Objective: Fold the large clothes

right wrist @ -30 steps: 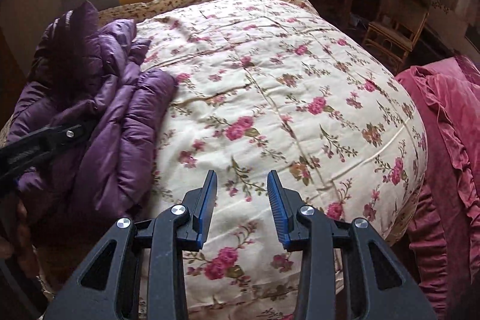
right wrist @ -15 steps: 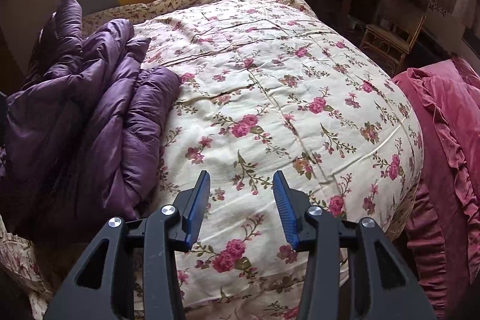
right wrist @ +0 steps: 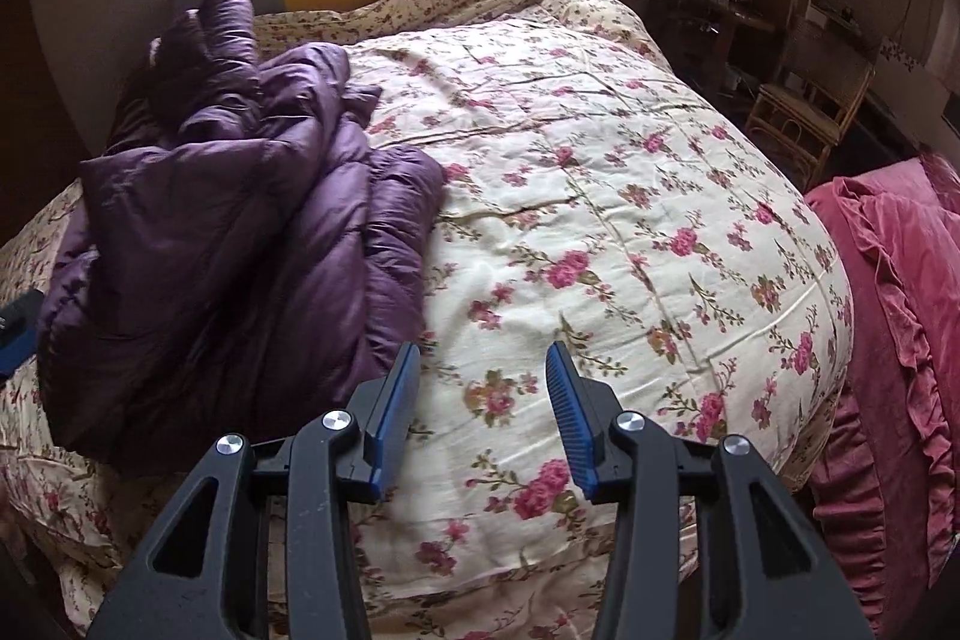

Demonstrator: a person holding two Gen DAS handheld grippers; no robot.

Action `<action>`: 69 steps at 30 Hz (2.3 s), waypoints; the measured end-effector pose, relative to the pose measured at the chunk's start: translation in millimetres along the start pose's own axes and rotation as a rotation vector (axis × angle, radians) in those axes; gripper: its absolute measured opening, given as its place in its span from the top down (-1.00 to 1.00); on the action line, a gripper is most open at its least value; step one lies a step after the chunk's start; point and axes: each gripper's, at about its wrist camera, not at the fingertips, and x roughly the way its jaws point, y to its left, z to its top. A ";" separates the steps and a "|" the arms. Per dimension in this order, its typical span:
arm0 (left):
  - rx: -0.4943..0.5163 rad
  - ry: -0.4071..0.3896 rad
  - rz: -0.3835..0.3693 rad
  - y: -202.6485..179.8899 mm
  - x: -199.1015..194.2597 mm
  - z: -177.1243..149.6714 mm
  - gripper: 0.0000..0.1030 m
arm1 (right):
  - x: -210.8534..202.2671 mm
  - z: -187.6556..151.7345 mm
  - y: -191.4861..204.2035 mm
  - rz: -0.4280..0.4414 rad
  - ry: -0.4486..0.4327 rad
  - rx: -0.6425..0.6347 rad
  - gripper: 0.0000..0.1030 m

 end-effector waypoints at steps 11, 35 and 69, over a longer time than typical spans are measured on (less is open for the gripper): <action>-0.007 -0.014 0.052 -0.9 8.4 8.3 -0.19 | -34.7 24.4 44.6 0.062 -0.073 -0.061 0.10; -0.001 -0.020 0.042 9.1 1.7 11.7 -0.19 | -34.8 28.5 99.1 -0.024 -0.075 -0.278 0.02; 0.004 -0.022 0.064 4.9 -5.0 13.4 -0.19 | -32.4 32.8 119.4 -0.024 -0.037 -0.197 -0.06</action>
